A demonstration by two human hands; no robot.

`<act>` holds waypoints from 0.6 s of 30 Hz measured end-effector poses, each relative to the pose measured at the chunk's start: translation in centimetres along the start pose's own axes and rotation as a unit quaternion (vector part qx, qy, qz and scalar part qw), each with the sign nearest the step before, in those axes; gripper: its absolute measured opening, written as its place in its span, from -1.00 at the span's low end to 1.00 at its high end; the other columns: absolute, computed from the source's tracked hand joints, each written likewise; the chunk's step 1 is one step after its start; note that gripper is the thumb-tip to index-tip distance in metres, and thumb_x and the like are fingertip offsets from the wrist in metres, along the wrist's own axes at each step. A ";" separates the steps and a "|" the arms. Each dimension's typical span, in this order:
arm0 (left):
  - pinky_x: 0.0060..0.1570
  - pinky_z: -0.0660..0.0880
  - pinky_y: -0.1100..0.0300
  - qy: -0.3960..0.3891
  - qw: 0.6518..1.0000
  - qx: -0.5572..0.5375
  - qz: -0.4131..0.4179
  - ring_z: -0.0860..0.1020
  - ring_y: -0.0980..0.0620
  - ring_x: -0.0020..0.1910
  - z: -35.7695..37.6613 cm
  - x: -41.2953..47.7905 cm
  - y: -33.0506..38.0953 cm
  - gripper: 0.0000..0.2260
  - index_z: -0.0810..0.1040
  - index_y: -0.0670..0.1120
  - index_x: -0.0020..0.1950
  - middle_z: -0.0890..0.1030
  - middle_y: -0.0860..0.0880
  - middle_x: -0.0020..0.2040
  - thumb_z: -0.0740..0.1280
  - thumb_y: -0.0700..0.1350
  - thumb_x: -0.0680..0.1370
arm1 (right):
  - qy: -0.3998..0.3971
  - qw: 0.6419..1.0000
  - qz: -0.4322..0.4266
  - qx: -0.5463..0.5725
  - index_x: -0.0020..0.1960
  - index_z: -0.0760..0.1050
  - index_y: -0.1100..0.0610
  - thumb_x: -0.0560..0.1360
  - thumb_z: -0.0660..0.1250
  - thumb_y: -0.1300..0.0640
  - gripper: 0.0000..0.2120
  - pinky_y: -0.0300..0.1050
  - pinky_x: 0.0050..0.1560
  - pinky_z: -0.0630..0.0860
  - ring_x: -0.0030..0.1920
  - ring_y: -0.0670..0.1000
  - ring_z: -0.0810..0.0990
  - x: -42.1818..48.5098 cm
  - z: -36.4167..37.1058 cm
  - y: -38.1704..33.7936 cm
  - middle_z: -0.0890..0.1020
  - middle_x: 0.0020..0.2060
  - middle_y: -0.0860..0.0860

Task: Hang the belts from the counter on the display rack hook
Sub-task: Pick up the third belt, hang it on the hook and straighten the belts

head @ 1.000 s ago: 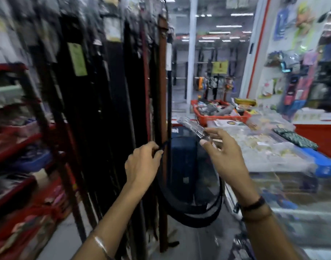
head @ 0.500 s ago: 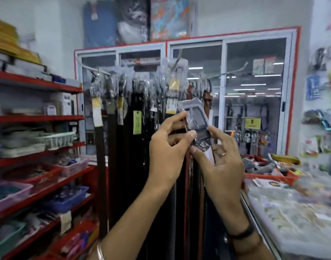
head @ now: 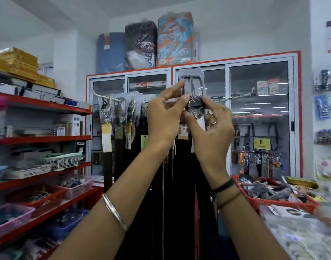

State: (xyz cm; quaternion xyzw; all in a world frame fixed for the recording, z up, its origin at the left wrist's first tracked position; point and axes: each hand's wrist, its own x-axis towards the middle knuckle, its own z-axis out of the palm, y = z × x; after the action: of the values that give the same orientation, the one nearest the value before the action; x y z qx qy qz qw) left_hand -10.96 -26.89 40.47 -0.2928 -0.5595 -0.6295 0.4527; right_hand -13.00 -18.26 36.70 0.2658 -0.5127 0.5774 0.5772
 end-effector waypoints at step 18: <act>-0.15 0.66 0.13 -0.024 0.998 0.062 -0.020 0.57 0.26 -0.28 -1.1 0.6 -2.9 -0.69 0.57 -0.02 0.23 0.55 0.07 -0.13 0.33 -0.29 0.53 | -0.096 0.994 0.052 -0.004 0.28 0.46 0.02 0.44 0.42 0.04 -0.57 -0.47 -0.07 0.50 -0.04 -0.22 0.52 -0.4 0.2 2.9 0.47 0.10 -0.05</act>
State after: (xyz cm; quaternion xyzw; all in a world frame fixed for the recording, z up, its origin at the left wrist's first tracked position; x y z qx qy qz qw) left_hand -13.63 -28.16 39.50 -0.2682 -0.6137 -0.5955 0.4438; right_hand -15.66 -18.01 35.58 0.2910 -0.5811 0.5763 0.4955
